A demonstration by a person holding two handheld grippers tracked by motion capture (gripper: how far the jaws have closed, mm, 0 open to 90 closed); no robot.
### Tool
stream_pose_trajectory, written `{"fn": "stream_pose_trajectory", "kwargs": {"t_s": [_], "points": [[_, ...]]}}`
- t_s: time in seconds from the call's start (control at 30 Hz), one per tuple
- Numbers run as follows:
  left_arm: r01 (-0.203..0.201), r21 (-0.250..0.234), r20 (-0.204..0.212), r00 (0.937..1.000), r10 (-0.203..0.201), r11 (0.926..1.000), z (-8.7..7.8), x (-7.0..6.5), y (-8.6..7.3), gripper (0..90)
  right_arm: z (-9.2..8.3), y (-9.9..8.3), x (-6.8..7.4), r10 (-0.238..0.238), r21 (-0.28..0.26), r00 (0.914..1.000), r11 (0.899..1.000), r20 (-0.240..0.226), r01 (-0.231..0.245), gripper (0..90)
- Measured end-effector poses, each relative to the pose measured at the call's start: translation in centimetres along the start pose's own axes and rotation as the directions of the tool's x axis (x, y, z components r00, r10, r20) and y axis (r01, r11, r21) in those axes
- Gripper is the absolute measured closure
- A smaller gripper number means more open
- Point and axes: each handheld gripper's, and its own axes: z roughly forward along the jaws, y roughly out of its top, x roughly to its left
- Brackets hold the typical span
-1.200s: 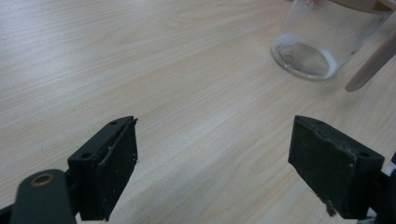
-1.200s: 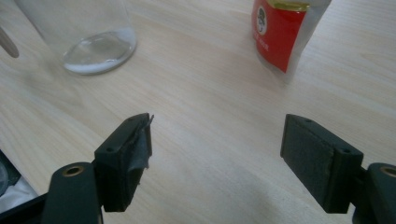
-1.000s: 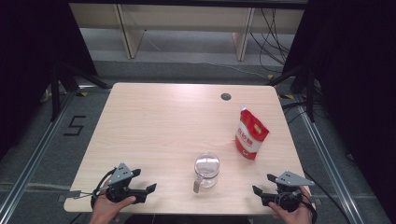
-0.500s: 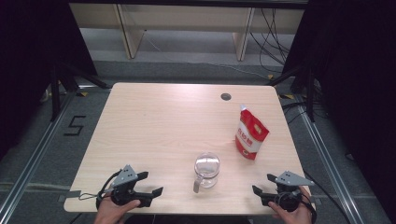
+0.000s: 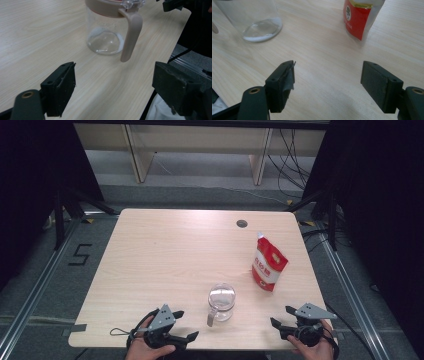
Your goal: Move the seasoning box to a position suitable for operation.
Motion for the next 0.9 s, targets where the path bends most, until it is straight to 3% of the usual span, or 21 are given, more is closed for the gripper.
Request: {"fn": "stream_pose_trajectory", "kwargs": {"t_s": [0.1, 0.13, 0.23, 0.27, 0.33, 0.43, 0.5, 0.53, 0.63, 0.67, 0.73, 0.77, 0.83, 0.9], "points": [[-0.02, -0.002, 0.0, 0.9998, 0.02, 0.9998, 0.9, -0.5, 0.5, 24.8, 0.0, 0.0, 0.0, -0.001, -0.001, 1.0, 1.0, 0.003, 0.001, 28.4], [-0.047, 0.0, 0.005, 0.9989, 0.047, 0.9989, 1.3, -0.5, 0.7, 26.5, 0.0, 0.0, 0.0, -0.003, -0.002, 1.0, 1.0, 0.003, 0.003, 28.4], [-0.036, 0.021, 0.017, 0.9992, 0.036, 0.9991, 2.2, -0.8, 1.0, 29.8, 0.0, 0.0, 0.1, 0.02, -0.003, 0.9998, 1.0, 0.001, -0.02, 28.4], [-0.073, 0.046, 0.005, 0.9974, 0.073, 0.9963, 2.6, -0.9, 1.1, 33.1, 0.0, 0.0, 0.0, -0.006, -0.003, 1.0, 1.0, 0.001, 0.006, 28.4], [-0.057, 0.029, 0.009, 0.9984, 0.056, 0.998, 2.8, -1.1, 1.2, 35.7, -0.1, 0.0, 0.3, 0.02, 0.008, 0.9998, 1.0, 0.005, -0.02, 28.4], [-0.063, 0.035, 0.006, 0.998, 0.063, 0.9974, 3.1, -1.0, 1.4, 38.9, -0.1, 0.0, 0.3, 0.018, 0.009, 0.9998, 1.0, 0.004, -0.018, 28.4], [-0.041, 0.009, 0.006, 0.9991, 0.041, 0.9991, 3.4, -1.2, 1.5, 41.7, -0.1, 0.0, 0.3, 0.015, 0.009, 0.9999, 1.0, 0.005, -0.015, 28.4], [-0.061, 0.017, -0.009, 0.9981, 0.061, 0.998, 3.5, -1.3, 1.6, 42.4, 0.0, 0.0, 0.3, 0.007, 0.005, 0.9999, 1.0, 0.008, -0.007, 28.4], [-0.061, 0.004, -0.006, 0.9981, 0.061, 0.9981, 3.9, -1.3, 1.6, 45.9, 0.1, 0.0, 0.2, -0.006, -0.007, 1.0, 1.0, 0.007, 0.006, 28.4], [-0.092, 0.024, -0.002, 0.9958, 0.092, 0.9955, 3.9, -1.4, 1.7, 48.1, 0.1, 0.1, 0.1, -0.006, -0.001, 1.0, 1.0, -0.006, 0.006, 28.3], [-0.077, 0.013, -0.001, 0.997, 0.077, 0.9969, 4.1, -1.5, 1.6, 49.6, 0.1, 0.1, 0.1, -0.012, -0.005, 0.9999, 1.0, -0.002, 0.012, 28.3], [-0.106, 0.019, -0.012, 0.9943, 0.106, 0.9942, 4.0, -1.5, 1.7, 51.1, 0.2, 0.1, 0.1, -0.014, -0.006, 0.9999, 1.0, -0.002, 0.014, 28.0], [-0.088, 0.015, -0.014, 0.996, 0.088, 0.996, 4.1, -1.7, 1.6, 52.9, 0.2, 0.0, 0.1, -0.019, -0.002, 0.9998, 1.0, 0.001, 0.019, 27.5], [-0.117, 0.031, -0.023, 0.9927, 0.118, 0.9926, 4.0, -1.5, 1.7, 56.6, 0.2, 0.0, 0.3, 0.002, 0.002, 1.0, 1.0, -0.006, -0.002, 27.6]]}}
